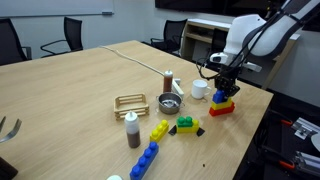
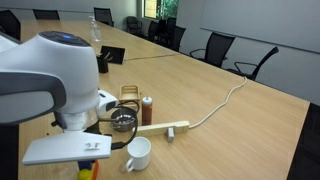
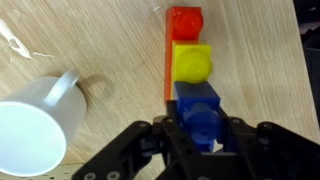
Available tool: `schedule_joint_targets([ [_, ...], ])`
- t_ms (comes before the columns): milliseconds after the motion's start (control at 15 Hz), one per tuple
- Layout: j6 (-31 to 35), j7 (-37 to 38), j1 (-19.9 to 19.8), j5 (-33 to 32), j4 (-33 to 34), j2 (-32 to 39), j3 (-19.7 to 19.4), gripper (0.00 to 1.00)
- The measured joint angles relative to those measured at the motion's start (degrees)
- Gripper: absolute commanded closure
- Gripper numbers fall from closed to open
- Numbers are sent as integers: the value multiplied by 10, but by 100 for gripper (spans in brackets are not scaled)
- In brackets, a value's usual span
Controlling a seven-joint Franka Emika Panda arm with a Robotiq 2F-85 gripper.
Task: Put the blue-yellow building block on top of the orange building block
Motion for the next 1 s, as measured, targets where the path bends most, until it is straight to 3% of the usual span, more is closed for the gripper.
schedule_joint_targets([
  [267,21,39,0,-39,-5,0,-4,90],
  [667,40,66,-5,-35,-9,1,-4,90],
  [733,41,67,-6,-33,-10,1,-4,86],
  [800,42,70,-7,-33,-10,1,-4,48],
  [1000,45,78,-8,-33,-11,2,-4,27],
])
